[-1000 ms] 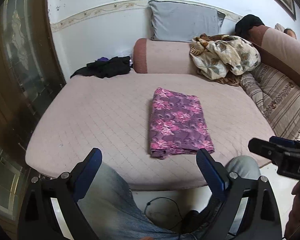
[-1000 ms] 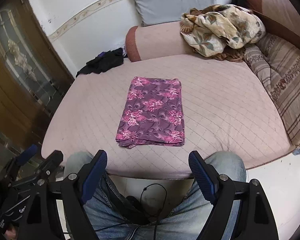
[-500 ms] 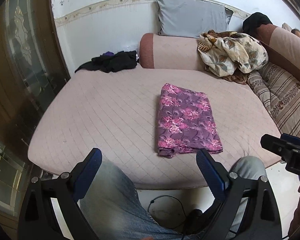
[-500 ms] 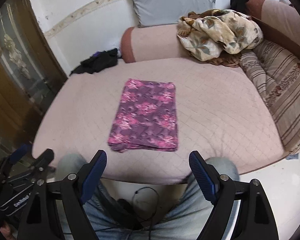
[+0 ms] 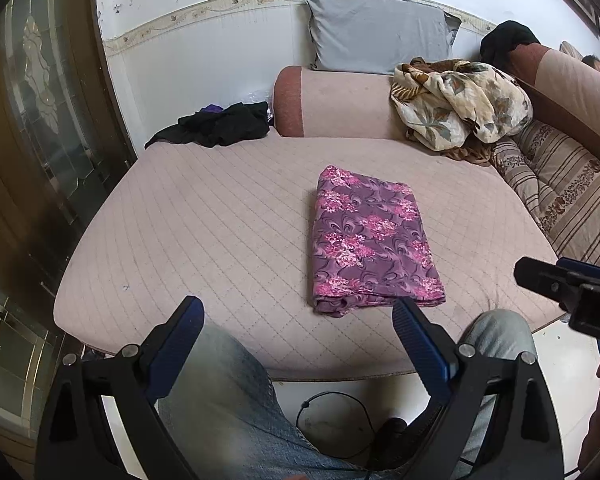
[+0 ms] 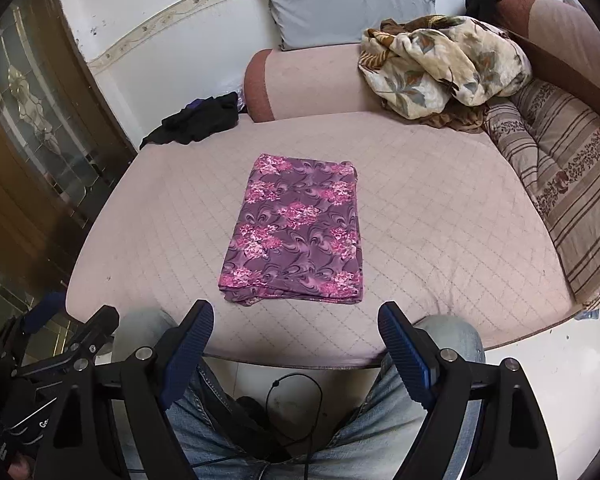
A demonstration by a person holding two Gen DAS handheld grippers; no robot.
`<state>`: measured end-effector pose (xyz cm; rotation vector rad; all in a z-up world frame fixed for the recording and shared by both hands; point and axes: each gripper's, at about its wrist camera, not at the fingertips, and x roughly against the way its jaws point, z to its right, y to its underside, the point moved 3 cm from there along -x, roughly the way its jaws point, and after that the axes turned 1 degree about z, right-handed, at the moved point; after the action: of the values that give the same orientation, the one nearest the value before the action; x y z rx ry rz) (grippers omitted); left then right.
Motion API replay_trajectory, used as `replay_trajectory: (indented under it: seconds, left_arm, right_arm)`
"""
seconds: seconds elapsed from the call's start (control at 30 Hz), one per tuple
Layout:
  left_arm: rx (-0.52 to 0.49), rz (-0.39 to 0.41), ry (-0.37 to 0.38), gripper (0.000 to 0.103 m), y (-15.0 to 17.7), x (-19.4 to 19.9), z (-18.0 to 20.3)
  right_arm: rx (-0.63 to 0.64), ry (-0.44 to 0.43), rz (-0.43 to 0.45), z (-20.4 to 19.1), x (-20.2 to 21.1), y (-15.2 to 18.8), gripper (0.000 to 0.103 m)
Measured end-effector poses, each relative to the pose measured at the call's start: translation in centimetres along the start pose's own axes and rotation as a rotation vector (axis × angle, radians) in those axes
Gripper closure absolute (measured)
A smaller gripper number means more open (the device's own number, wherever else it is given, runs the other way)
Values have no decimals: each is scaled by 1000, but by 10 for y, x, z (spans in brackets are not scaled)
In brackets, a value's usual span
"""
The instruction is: Fold small clothes
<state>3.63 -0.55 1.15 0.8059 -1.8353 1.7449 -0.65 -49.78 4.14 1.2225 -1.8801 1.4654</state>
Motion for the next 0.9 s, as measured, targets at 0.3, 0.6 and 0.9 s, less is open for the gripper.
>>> replay_trajectory:
  seconds: [0.3,0.6,0.9]
  left_arm:
    - [-4,9,5,8,-4,7,0]
    - [26,15,-4,8,-3,15,-11]
    - [31,25,13,8,-2,18,-12]
  right_arm:
    - [-9,10,33,4,13,1,15]
    - [31,23,50,-3,24,-3,15]
    - [35,25,75,-9,34,-7,15]
